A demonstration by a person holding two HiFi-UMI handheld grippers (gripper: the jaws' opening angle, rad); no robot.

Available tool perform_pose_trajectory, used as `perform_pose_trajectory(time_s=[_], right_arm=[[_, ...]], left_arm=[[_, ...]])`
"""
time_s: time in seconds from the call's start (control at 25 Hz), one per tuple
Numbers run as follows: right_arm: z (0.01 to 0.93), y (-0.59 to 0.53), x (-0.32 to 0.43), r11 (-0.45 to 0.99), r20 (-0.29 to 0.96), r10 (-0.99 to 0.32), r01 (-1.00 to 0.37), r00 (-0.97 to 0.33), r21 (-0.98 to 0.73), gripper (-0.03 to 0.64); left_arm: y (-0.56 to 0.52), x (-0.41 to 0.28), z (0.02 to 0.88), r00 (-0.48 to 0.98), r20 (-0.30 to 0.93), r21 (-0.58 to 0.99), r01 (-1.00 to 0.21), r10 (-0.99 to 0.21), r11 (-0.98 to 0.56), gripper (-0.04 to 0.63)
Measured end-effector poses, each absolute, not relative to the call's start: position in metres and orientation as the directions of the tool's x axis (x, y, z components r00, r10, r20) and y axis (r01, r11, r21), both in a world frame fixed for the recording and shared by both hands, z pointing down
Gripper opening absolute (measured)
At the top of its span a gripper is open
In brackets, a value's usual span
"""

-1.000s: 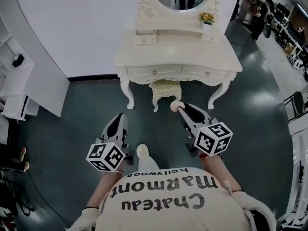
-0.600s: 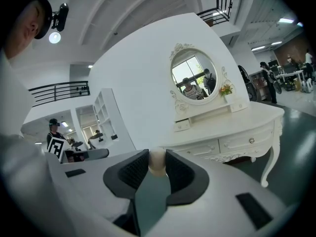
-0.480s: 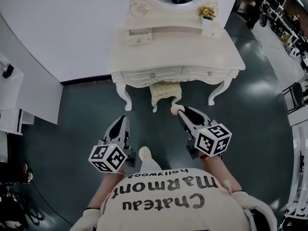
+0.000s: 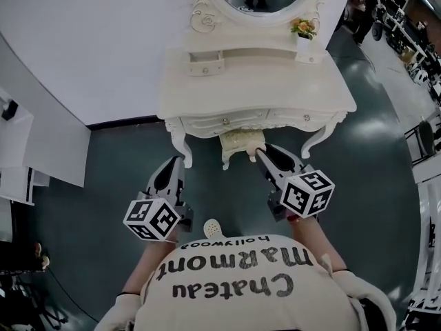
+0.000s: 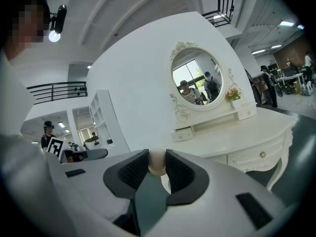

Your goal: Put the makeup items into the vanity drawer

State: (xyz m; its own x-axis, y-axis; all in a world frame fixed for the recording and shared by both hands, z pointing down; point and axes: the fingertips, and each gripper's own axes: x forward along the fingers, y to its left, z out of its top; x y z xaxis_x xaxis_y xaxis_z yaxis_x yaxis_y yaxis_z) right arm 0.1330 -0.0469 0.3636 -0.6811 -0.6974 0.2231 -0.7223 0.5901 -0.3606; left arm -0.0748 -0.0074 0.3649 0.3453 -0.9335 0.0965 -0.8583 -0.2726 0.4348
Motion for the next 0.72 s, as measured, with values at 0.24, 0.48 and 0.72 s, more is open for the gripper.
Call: perform_pose_trajectory(time_s=[0.24,0.48,0.72], right_arm=[[0.357,-0.068,0.11,0.59,0.21,-0.706,-0.725,-0.677,-0.354,0.126],[0.35,-0.089,0.084,0.599,0.187,-0.713,-0.726,-0.676,-0.338,0.126],[0.366,-0.096,0.062,0.604,0.232,-0.69,-0.723,-0.685,-0.335,0.126]], left_arm=[[-0.033,-0.098,0.355,0.355,0.077,0.436,-0.853,-0.932,-0.289,0.009],[-0.053,-0.128,0.344,0.351,0.042,0.421,-0.855,-0.935,-0.302,0.008],[-0.058,-0.145,0.361,0.344,0.069,0.454,-0.846,-0.936,-0.277,0.009]])
